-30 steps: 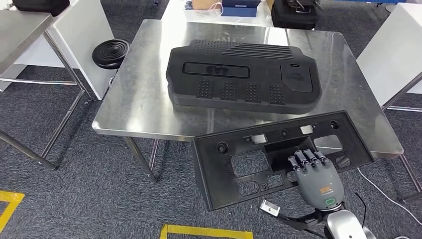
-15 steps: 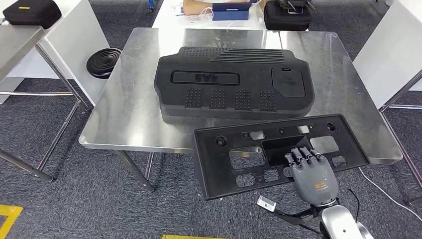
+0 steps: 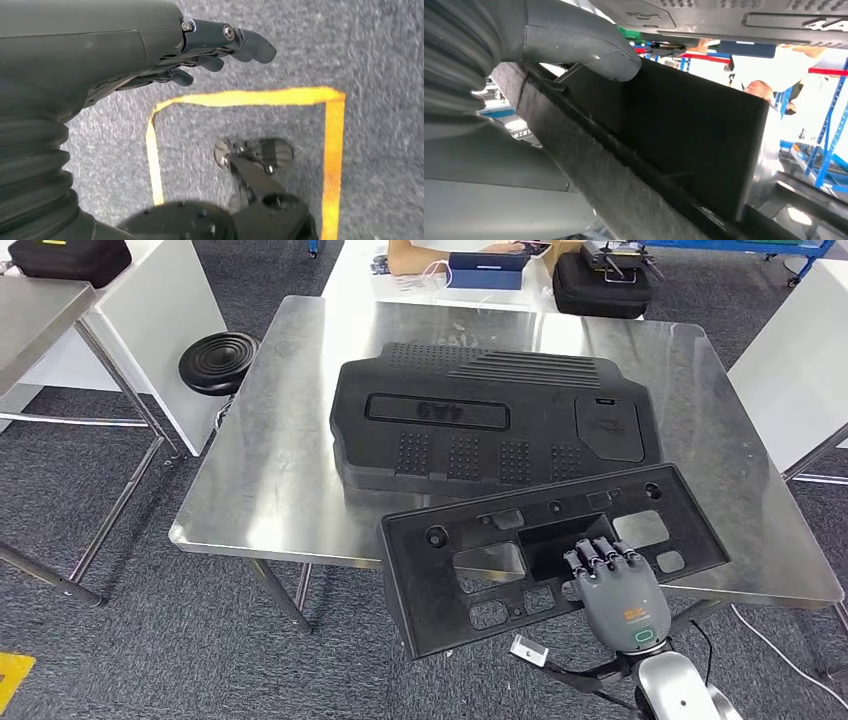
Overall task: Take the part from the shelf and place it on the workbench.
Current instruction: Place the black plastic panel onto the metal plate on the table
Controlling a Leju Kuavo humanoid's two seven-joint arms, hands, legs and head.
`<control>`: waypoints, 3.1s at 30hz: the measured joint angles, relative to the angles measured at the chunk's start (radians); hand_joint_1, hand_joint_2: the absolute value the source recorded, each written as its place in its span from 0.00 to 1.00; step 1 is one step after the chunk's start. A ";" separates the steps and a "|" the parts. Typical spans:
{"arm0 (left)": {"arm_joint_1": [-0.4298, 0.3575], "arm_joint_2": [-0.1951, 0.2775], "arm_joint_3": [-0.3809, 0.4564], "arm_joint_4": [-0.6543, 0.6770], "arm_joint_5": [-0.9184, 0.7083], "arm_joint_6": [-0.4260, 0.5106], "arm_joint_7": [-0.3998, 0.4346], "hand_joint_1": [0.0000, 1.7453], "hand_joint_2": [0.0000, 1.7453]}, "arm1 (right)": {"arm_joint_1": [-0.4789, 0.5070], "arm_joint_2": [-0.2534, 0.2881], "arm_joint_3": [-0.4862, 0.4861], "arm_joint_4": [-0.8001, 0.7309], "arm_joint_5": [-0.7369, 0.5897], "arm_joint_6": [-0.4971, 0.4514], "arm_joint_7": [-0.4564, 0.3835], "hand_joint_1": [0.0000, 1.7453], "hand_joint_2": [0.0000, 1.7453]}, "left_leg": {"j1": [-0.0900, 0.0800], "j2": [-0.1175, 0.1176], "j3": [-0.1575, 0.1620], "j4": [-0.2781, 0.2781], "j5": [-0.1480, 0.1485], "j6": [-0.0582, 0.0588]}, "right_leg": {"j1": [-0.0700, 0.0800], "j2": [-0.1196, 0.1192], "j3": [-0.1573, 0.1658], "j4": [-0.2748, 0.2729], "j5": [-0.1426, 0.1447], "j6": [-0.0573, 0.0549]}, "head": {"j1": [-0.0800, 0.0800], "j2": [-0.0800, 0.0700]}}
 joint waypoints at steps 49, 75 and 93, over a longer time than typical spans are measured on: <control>-0.025 -0.009 0.000 0.000 -0.017 -0.031 -0.064 0.00 1.00 | -0.307 -0.107 -0.006 0.176 -0.001 0.110 -0.016 0.86 1.00 | -0.009 0.011 -0.079 0.013 0.044 -0.021 | 0.006 0.003 0.135 -0.126 0.016 -0.052 | -0.007 0.000; -0.042 -0.006 -0.017 0.001 -0.037 0.001 -0.056 0.00 1.00 | -0.505 -0.043 -0.029 0.528 -0.074 0.034 -0.113 0.86 1.00 | -0.012 0.007 0.029 -0.034 -0.024 0.000 | 0.015 0.000 0.031 -0.131 0.104 -0.052 | -0.008 0.000; -0.048 -0.004 -0.063 0.001 -0.057 -0.003 -0.058 0.00 1.00 | -0.629 0.024 0.000 0.766 -0.165 -0.070 -0.234 0.86 1.00 | -0.016 0.007 0.034 -0.039 -0.022 -0.010 | 0.012 -0.001 0.035 -0.131 0.102 -0.056 | -0.008 0.000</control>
